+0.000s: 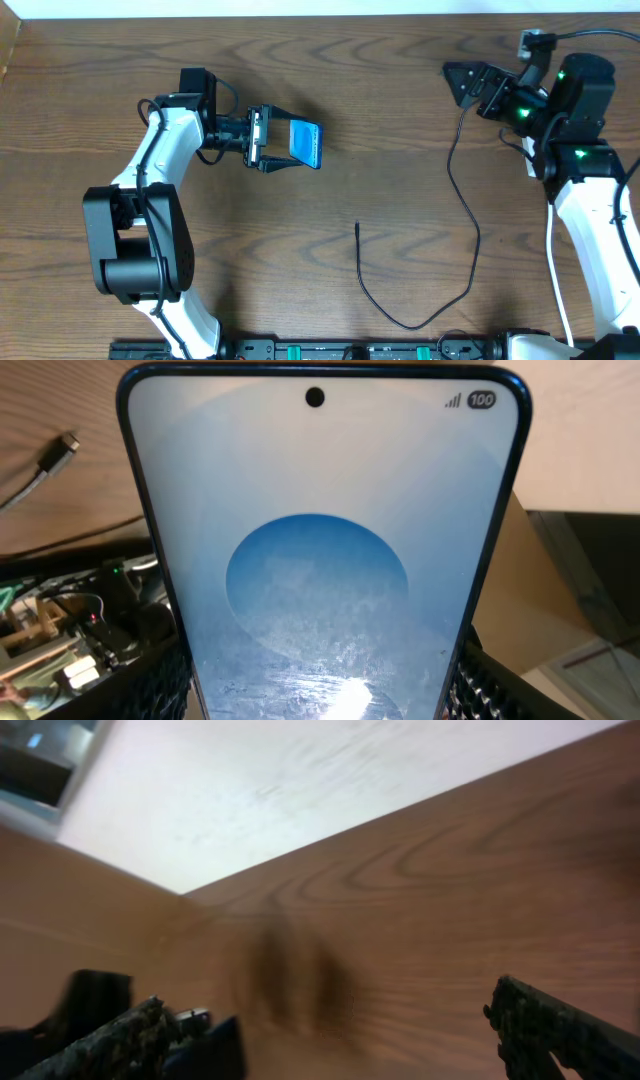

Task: Plug charger to phone and switch on socket
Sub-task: 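Move the right gripper forward and left toward the held phone, then bring the right gripper to the phone's edge beside the left gripper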

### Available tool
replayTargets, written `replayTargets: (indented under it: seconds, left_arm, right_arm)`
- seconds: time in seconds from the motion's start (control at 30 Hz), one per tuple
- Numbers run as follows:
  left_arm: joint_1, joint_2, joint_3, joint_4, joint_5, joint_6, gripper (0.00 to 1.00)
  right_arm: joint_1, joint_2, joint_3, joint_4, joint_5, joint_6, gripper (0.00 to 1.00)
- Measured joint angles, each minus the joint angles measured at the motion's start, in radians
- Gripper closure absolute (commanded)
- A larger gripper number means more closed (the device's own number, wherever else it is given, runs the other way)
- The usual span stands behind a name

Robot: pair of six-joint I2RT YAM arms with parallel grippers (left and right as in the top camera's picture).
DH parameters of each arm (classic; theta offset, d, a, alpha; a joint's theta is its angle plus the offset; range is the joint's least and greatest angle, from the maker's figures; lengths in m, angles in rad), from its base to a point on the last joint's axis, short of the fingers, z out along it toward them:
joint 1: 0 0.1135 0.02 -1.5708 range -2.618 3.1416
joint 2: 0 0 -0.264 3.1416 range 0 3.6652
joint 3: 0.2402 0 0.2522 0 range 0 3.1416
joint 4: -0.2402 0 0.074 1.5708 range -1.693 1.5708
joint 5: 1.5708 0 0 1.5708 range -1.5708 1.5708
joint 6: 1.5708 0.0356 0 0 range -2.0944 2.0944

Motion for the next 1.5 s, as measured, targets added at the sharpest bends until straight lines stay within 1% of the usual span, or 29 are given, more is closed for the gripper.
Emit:
replayTargets:
  seconds: [0.17, 0.27, 0.53, 0.73, 0.87, 1.03, 1.1, 1.3, 1.5]
  left_arm:
    - [0.0, 0.0, 0.0, 0.0, -0.039, -0.017, 0.93]
    - [0.0, 0.0, 0.0, 0.0, -0.071, -0.044, 0.92]
    - [-0.017, 0.0, 0.0, 0.0, -0.13, -0.085, 0.93]
    - [-0.046, 0.0, 0.0, 0.0, -0.237, -0.141, 0.92]
    - [-0.069, 0.0, 0.0, 0.0, -0.32, -0.191, 0.92]
    - [-0.1, 0.0, 0.0, 0.027, -0.388, -0.24, 0.93]
    - [-0.113, 0.0, 0.0, 0.049, -0.399, -0.256, 0.93]
    - [-0.145, 0.0, 0.0, 0.067, -0.413, -0.293, 0.93]
    - [-0.162, 0.0, 0.0, 0.071, -0.412, -0.328, 0.93]
  right_arm:
    - [0.072, 0.001, 0.0, -0.006, -0.01, 0.044, 0.01]
    - [0.122, 0.015, 0.0, -0.006, -0.017, 0.055, 0.03]
    - [0.24, 0.124, 0.0, -0.009, -0.038, 0.089, 0.01]
    - [0.3, 0.195, 0.0, 0.05, -0.127, 0.094, 0.01]
    - [0.331, 0.209, 0.0, 0.053, -0.17, 0.093, 0.01]
    - [0.362, 0.209, 0.001, 0.003, -0.19, 0.079, 0.01]
    - [0.375, 0.209, 0.001, -0.023, -0.192, 0.065, 0.04]
    - [0.396, 0.209, 0.002, -0.145, -0.169, 0.034, 0.05]
    - [0.399, 0.209, 0.002, -0.177, -0.137, -0.011, 0.04]
